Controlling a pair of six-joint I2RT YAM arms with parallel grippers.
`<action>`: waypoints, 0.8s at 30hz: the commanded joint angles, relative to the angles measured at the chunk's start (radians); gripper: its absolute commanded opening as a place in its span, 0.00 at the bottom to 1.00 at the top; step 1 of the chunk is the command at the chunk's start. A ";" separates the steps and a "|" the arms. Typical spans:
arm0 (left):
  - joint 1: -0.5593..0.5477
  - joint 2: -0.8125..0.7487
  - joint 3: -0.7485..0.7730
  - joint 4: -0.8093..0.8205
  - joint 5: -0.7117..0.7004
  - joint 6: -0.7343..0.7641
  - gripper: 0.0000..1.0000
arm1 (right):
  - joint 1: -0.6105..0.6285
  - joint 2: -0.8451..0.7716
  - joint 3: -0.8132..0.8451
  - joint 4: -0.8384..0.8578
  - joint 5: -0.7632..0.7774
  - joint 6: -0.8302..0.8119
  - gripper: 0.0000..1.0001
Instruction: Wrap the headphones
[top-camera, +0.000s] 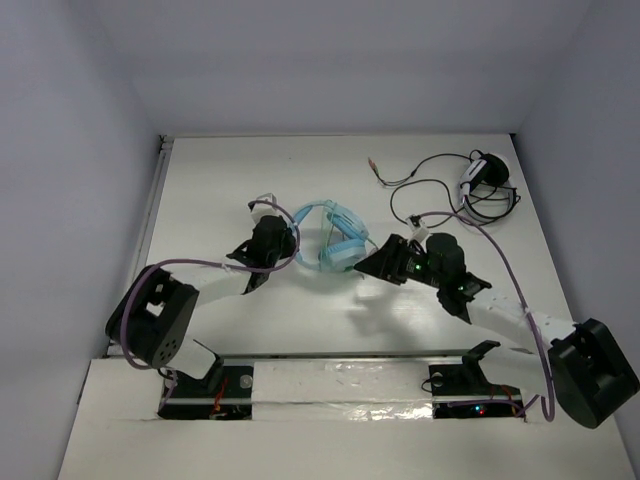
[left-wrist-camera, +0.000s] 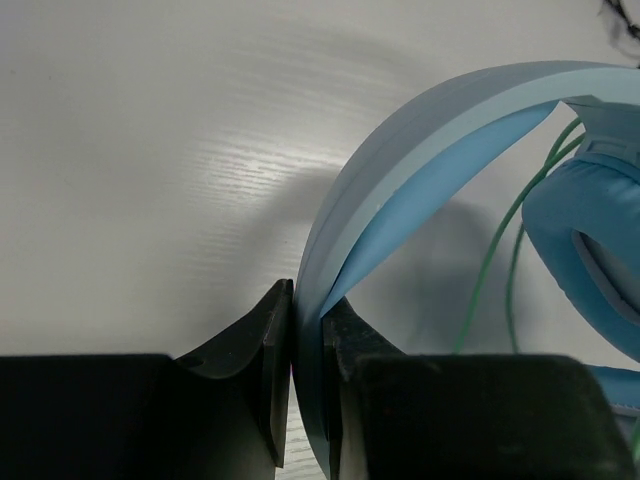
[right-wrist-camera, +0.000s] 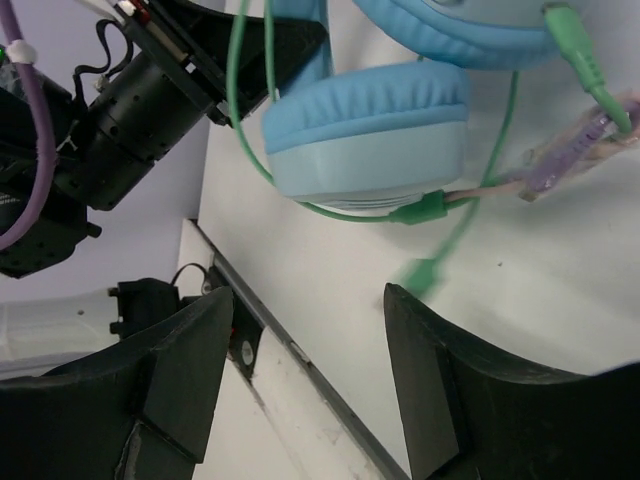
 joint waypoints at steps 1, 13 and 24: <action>0.005 0.015 0.025 0.161 0.043 -0.058 0.00 | -0.004 -0.060 0.016 -0.091 0.057 -0.059 0.68; -0.024 0.025 0.058 0.082 0.018 -0.059 0.06 | -0.004 -0.386 0.275 -0.502 0.266 -0.258 0.29; -0.024 -0.040 0.054 0.014 -0.016 -0.102 0.54 | -0.004 -0.570 0.503 -0.719 0.563 -0.434 0.41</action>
